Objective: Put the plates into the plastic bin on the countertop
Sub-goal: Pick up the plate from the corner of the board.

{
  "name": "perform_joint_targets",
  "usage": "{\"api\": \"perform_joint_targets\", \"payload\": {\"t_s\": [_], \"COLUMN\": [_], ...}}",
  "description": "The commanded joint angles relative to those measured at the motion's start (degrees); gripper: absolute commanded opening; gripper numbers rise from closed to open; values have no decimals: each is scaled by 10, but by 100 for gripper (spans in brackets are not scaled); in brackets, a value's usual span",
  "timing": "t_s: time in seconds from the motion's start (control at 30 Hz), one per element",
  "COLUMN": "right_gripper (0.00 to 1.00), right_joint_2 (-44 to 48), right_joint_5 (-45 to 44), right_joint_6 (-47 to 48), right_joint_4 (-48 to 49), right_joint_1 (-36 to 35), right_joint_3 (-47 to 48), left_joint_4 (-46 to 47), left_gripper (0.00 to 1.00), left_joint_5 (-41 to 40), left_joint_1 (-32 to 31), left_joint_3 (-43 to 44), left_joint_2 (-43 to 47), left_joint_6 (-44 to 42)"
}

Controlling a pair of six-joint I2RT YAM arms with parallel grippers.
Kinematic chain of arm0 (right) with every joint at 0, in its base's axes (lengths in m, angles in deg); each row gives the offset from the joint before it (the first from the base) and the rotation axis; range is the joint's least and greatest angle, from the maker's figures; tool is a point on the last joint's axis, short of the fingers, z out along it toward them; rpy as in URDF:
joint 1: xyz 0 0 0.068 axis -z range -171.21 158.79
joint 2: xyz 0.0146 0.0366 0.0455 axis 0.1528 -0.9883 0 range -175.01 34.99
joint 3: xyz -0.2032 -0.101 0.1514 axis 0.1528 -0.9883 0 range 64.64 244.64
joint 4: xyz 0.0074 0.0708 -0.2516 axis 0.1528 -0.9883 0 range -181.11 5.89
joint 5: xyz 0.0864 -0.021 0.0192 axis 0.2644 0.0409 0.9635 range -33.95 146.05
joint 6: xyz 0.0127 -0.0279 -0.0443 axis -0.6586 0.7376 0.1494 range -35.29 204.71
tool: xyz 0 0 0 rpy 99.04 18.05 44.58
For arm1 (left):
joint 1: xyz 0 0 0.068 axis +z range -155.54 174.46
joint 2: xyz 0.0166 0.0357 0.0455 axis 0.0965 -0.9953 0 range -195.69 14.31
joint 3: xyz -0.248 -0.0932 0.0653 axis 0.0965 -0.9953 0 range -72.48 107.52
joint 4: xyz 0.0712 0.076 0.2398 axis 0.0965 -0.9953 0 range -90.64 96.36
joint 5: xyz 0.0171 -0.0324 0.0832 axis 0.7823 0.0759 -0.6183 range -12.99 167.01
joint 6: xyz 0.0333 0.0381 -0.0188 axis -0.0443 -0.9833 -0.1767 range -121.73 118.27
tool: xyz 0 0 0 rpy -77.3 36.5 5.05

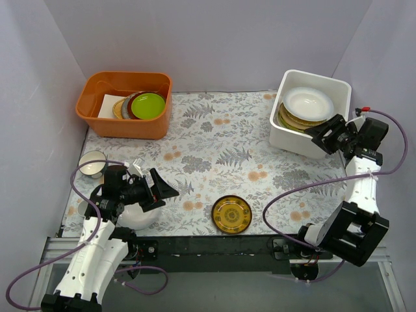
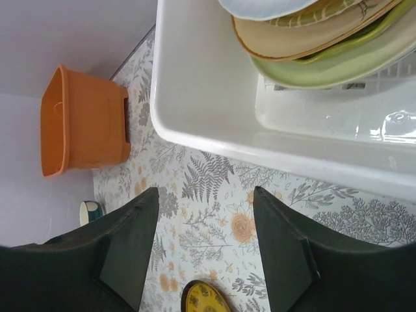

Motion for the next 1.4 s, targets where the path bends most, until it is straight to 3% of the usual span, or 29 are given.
{"api": "perform_joint_targets", "payload": {"t_s": [0.0,0.2,0.63,1.0,1.37], "right_gripper": [67,67,66,66,66], "right_joint_2": [49,92,129,85,-50], "right_joint_5": [17,-5,-78,-121,-176], "right_joint_6": [17,20,-11,-34,-82], "right_joint_4": [-33,-69,-45,-16,75], "right_joint_1": [-19,-99,-315,-463,-670], "right_joint_3": [9,36,-20,-29,-25], "left_joint_4": [-21,-36,-110,-163,-234], "left_gripper": [98,98,98,98,98], "left_joint_5": [7,-16,-139,-232,-372], "left_joint_1": [3,4,3,4,4], "left_joint_3": [22,41,155,244,304], "left_joint_2": [6,2,-43,-124,-148], "left_joint_6": [0,-2,-51,-86,-87]}}
